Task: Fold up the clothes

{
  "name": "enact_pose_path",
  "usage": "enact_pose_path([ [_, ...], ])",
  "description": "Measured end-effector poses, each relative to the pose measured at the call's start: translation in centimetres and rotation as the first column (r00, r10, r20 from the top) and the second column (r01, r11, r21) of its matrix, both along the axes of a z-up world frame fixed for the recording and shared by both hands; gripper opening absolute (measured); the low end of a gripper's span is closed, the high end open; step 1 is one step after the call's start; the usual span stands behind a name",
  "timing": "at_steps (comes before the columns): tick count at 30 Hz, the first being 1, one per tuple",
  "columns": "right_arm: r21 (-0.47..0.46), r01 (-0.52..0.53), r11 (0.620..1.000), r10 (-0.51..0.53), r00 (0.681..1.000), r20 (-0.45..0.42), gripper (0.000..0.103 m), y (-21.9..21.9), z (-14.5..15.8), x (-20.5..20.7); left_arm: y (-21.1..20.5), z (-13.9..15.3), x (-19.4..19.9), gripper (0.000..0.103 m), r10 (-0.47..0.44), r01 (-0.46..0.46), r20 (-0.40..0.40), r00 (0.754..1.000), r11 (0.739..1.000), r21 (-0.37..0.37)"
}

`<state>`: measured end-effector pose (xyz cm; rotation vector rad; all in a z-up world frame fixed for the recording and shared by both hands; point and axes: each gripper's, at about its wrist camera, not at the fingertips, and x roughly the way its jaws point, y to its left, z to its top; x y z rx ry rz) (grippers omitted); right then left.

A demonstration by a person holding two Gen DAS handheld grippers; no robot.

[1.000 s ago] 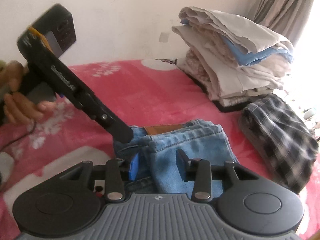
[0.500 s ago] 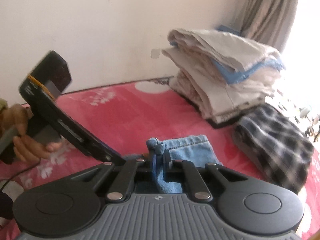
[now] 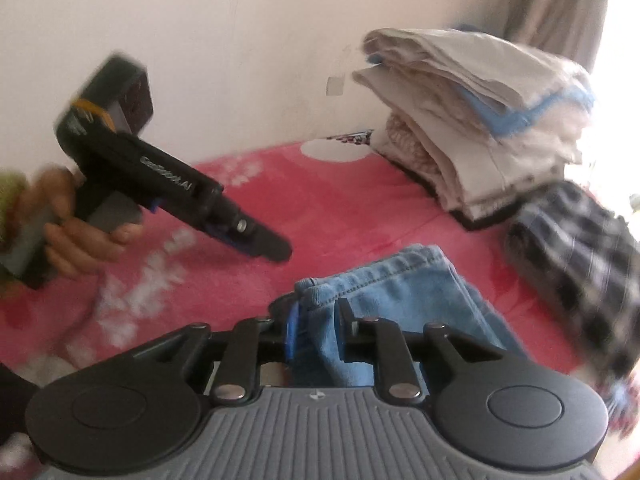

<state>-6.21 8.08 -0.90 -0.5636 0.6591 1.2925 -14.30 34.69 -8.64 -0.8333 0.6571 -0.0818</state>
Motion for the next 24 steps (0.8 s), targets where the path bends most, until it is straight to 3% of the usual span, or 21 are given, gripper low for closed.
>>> enact_pose_path([
  [5,0.015,0.207,0.978,-0.202,0.965,-0.167,0.020,-7.5,1.8,2.9,-0.6,4.0,1.9,0.072,-0.021,0.012,0.121,0.992,0.997,0.072],
  [9,-0.011,0.418,0.908,-0.413,0.891,-0.188,0.018,-15.3,1.4,4.0,-4.3,6.5,5.6,0.072,-0.155,0.128,0.176,0.972,0.980,0.152],
  [13,0.030,0.588,0.808,-0.582,0.805,-0.114,0.018,-22.5,1.5,5.2,-9.4,6.7,8.7,0.072,-0.294,0.258,0.086,0.952,0.920,0.294],
  [16,0.039,0.652,0.757,-0.651,0.758,-0.031,0.018,-25.8,1.6,7.4,-12.4,5.1,10.1,0.072,-0.319,0.306,-0.042,0.947,0.854,0.420],
  [18,0.025,0.682,0.731,-0.682,0.731,-0.010,0.009,-26.7,1.2,9.4,-13.1,3.6,10.8,0.067,-0.293,0.319,-0.130,0.947,0.818,0.478],
  [20,0.020,0.702,0.712,-0.702,0.713,0.000,0.000,-27.0,0.7,11.5,-13.0,2.6,10.8,0.066,-0.285,0.326,-0.158,0.945,0.806,0.495],
  [24,0.052,0.701,0.711,-0.700,0.713,-0.046,0.000,-26.7,-1.1,14.4,-13.2,2.3,10.5,0.066,-0.281,0.322,-0.159,0.946,0.788,0.524],
])
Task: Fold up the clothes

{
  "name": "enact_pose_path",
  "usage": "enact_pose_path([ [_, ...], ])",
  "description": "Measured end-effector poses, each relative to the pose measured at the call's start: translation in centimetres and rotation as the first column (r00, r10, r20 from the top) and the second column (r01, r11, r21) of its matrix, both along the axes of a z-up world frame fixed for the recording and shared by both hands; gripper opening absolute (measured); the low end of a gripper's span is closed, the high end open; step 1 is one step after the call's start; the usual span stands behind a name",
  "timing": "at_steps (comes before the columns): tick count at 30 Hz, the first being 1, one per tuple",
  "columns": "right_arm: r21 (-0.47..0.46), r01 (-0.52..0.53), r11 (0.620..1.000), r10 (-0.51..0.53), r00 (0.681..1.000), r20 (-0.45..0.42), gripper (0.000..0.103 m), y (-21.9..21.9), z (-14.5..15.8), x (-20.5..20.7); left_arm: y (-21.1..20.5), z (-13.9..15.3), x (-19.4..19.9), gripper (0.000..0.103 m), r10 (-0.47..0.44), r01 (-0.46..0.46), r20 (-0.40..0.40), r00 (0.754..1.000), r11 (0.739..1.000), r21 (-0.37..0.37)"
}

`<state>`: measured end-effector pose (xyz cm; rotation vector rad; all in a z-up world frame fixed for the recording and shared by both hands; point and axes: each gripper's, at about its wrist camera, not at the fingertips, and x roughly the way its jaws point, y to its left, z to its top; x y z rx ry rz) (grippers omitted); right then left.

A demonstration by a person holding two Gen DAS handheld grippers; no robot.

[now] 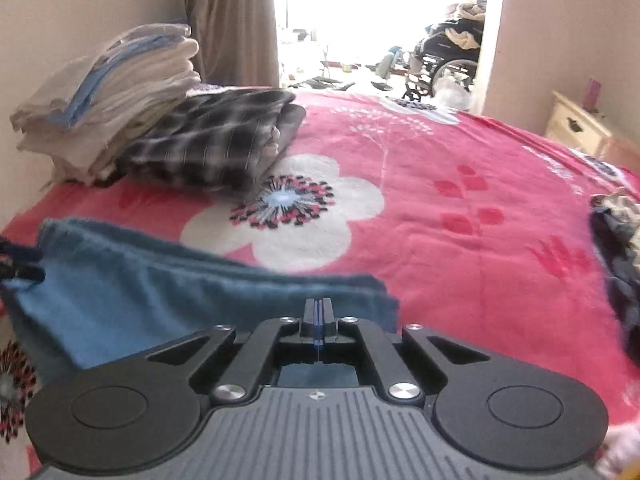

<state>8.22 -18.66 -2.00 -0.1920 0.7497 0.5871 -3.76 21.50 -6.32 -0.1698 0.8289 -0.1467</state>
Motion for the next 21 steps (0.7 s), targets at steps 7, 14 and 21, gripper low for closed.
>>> enact_pose_path([
  [7,-0.090,0.013,0.996,-0.017,0.999,-0.045,0.000,-2.1,-5.1,3.1,-1.1,-0.2,0.2,0.066,-0.040,0.040,-0.002,0.999,0.995,0.086],
  [14,0.003,-0.050,0.999,0.050,0.998,-0.024,0.000,0.3,-4.2,5.4,-1.7,0.3,1.6,0.068,-0.069,0.079,-0.078,0.995,0.987,0.136],
  [21,0.047,0.005,0.999,-0.004,1.000,-0.015,0.002,-2.0,-3.1,5.8,-1.4,0.0,1.3,0.069,-0.078,0.085,-0.061,0.995,0.988,0.128],
])
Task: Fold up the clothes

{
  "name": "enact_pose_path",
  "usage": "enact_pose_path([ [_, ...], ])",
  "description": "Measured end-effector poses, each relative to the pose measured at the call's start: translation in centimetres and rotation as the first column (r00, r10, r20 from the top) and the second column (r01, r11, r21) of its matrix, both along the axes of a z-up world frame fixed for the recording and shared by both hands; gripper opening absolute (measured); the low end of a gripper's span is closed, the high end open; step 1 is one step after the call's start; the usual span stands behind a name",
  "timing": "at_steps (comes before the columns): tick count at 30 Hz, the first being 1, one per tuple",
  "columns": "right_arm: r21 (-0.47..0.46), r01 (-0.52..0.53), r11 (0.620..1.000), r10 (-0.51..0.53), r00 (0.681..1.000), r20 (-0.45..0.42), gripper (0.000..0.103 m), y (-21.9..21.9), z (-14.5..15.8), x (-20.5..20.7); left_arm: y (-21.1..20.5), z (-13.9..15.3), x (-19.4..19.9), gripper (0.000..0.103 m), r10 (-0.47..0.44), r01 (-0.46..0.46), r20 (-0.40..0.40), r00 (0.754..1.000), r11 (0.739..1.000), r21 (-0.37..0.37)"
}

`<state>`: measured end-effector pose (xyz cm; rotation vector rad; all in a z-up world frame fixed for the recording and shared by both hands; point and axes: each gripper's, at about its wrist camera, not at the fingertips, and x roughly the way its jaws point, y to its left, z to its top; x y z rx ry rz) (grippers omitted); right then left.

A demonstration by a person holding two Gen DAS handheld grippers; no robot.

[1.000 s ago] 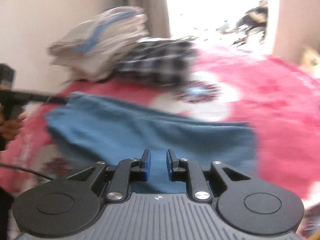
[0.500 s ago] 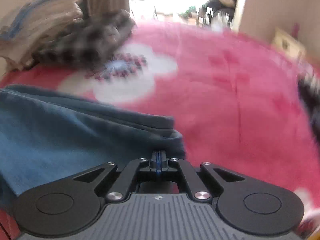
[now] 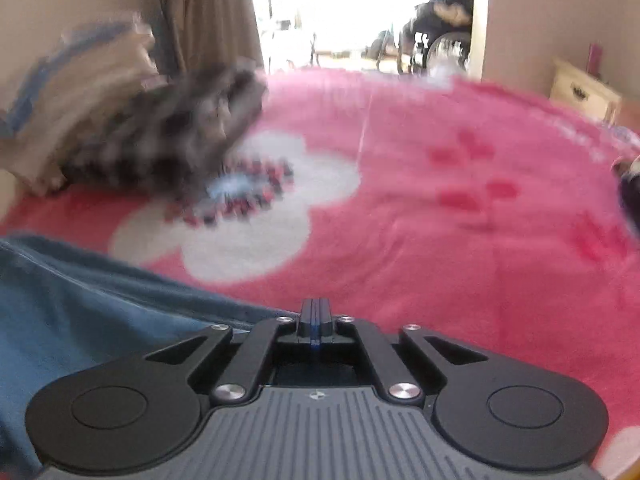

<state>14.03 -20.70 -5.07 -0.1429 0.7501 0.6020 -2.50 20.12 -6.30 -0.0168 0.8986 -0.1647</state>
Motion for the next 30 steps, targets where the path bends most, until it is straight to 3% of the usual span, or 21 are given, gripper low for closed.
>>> enact_pose_path([
  [5,-0.001,-0.110,0.994,0.110,0.991,-0.073,0.002,-2.2,2.0,-5.7,0.2,-0.1,-0.1,0.070,-0.008,0.008,0.013,1.000,1.000,-0.016],
  [7,-0.145,-0.087,0.986,0.073,0.993,-0.095,0.000,-2.4,-0.8,-7.0,0.1,-0.1,-0.1,0.071,-0.012,0.012,0.018,1.000,1.000,-0.019],
  [8,-0.152,-0.053,0.987,0.039,0.995,-0.093,0.000,-2.7,-1.4,-7.3,0.1,-0.1,-0.1,0.071,-0.014,0.014,0.021,1.000,1.000,-0.019],
  [10,-0.125,0.024,0.992,-0.034,0.996,-0.083,0.000,-3.5,-2.1,-7.5,0.1,-0.1,-0.2,0.071,-0.019,0.020,0.026,0.999,1.000,-0.024],
  [12,-0.077,0.065,0.995,-0.071,0.995,-0.075,0.006,-3.8,-0.5,-8.4,0.1,0.0,-0.2,0.071,-0.020,0.020,0.025,0.999,1.000,-0.021],
  [17,0.015,-0.108,0.994,0.108,0.994,-0.022,0.006,-1.7,3.3,-12.2,-0.4,2.0,-1.5,0.072,-0.033,0.034,0.068,0.997,0.999,-0.006],
  [21,0.065,-0.292,0.954,0.294,0.956,-0.022,0.006,1.8,4.3,-14.1,-3.1,3.8,-3.4,0.074,-0.146,0.144,0.149,0.978,0.989,0.022],
  [24,0.093,-0.390,0.916,0.398,0.912,-0.094,0.006,4.6,2.6,-14.6,-6.3,4.0,-3.9,0.074,-0.244,0.242,0.169,0.955,0.970,0.030],
  [28,-0.067,-0.417,0.906,0.398,0.896,-0.196,0.000,6.4,-2.0,-14.9,-10.3,2.7,-4.4,0.074,-0.357,0.357,0.155,0.921,0.934,0.030],
  [30,-0.059,-0.382,0.922,0.364,0.910,-0.200,0.000,5.6,-2.2,-14.9,-11.9,1.9,-4.6,0.073,-0.402,0.403,0.141,0.904,0.915,0.027],
])
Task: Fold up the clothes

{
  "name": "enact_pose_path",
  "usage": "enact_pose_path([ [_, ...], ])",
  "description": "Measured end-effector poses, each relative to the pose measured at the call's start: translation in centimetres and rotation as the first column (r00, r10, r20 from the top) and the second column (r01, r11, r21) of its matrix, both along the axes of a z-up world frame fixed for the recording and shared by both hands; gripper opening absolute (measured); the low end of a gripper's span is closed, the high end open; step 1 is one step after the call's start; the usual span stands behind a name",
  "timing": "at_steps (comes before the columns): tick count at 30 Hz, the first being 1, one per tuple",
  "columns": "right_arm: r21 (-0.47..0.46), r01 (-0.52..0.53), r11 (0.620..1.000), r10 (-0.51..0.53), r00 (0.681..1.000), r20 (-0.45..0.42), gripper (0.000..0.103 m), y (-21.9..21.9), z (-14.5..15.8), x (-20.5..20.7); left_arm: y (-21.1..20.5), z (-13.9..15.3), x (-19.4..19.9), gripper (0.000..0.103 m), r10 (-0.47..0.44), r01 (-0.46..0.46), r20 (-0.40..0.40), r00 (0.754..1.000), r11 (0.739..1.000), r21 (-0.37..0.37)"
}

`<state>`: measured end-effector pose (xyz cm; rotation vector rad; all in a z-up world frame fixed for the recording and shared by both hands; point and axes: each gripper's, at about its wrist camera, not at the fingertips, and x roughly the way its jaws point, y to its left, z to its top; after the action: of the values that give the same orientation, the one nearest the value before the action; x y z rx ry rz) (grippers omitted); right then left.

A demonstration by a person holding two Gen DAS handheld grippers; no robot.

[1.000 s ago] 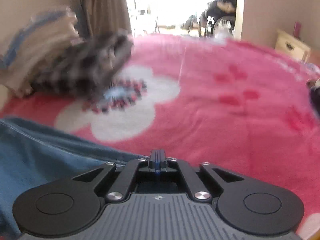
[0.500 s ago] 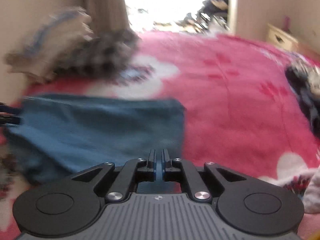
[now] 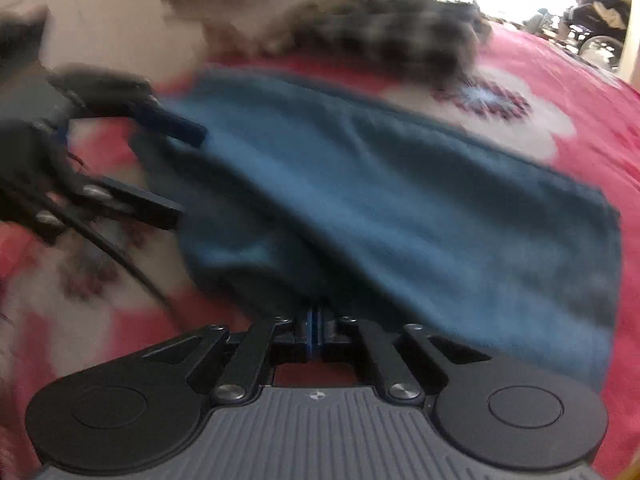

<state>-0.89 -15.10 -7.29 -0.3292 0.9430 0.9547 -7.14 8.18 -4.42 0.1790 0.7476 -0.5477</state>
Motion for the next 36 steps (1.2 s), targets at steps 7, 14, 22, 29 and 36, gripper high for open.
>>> enact_pose_path([
  [7,0.033,0.012,0.999,-0.014,0.999,0.048,0.005,-1.5,1.8,-1.1,-3.0,-1.7,-0.2,0.072,-0.065,0.065,-0.026,0.998,0.998,0.011],
  [14,0.011,0.008,1.000,-0.009,0.998,0.066,0.004,-0.4,0.3,-2.0,-5.8,-3.3,-0.5,0.067,-0.066,0.054,0.054,0.996,0.979,0.197],
  [22,0.144,0.055,0.988,-0.044,0.996,-0.079,0.005,-1.4,0.0,-1.9,-6.1,-3.0,-1.3,0.065,-0.029,0.006,0.113,0.993,0.980,0.198],
  [29,0.205,0.222,0.953,-0.202,0.973,-0.115,0.004,-1.8,-0.7,-1.2,-6.5,-3.4,-1.3,0.060,-0.012,-0.015,0.134,0.991,0.981,0.195],
  [36,0.232,0.239,0.943,-0.191,0.959,-0.210,0.006,-1.7,-0.6,-0.5,-6.6,-3.3,-1.4,0.060,-0.011,-0.020,0.153,0.988,0.980,0.198],
])
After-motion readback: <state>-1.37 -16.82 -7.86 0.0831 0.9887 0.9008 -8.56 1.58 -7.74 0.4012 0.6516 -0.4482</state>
